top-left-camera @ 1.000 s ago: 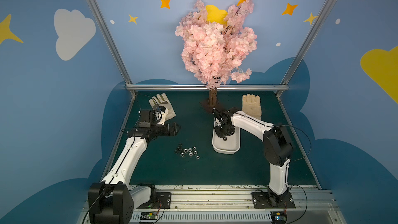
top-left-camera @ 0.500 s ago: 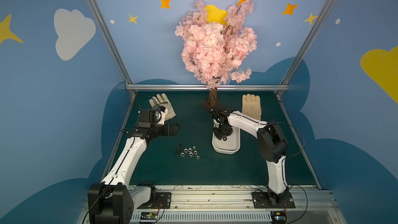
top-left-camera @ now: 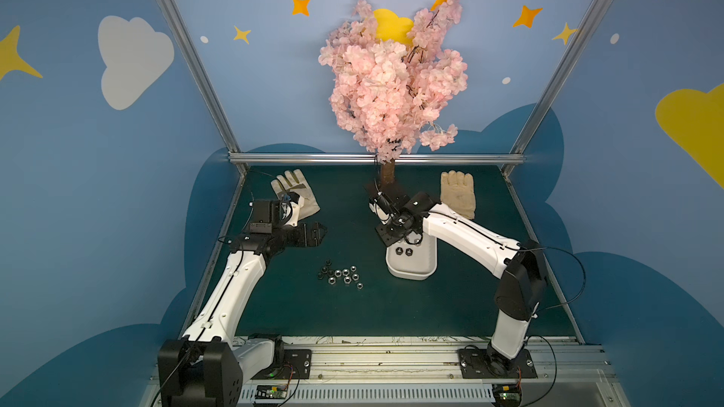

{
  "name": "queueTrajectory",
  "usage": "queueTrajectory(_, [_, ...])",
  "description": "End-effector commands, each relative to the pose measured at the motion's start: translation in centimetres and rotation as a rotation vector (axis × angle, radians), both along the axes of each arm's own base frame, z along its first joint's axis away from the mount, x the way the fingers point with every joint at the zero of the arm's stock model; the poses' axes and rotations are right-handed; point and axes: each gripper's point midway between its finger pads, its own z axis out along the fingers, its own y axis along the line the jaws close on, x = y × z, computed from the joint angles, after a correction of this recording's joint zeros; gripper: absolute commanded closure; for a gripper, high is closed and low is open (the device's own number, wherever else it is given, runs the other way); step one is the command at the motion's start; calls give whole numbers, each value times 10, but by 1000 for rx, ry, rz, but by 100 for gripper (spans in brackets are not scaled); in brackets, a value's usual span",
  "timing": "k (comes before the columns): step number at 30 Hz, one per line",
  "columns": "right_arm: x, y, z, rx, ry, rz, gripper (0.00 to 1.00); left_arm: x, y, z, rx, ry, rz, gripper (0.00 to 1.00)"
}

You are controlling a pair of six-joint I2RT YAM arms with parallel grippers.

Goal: Put the nuts on the desktop into the storage box
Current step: Pick up the nut from the center of the board.

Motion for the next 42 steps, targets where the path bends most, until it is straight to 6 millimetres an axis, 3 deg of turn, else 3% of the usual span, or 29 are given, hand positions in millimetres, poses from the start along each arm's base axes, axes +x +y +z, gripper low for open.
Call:
queueTrajectory(1, [-26,22,-25,-31,69,109,52,-1,3,8,10,-23,10,0])
queueTrajectory(5, [-58,41,-44,-33,105,179,50,2,7,6,15,-30,32,0])
queueTrajectory(11, [-83,53,-75,-90,147,216,45,3,6,2,-4,13,24,0])
queueTrajectory(29, [-110,60,-126,-182,248,263,43,2,6,3,-1,-7,27,0])
queueTrajectory(37, [-108,66,-138,-196,263,275,53,2,7,2,0,-5,28,0])
queueTrajectory(42, [-104,66,-138,-202,245,268,77,2,7,2,1,-4,28,0])
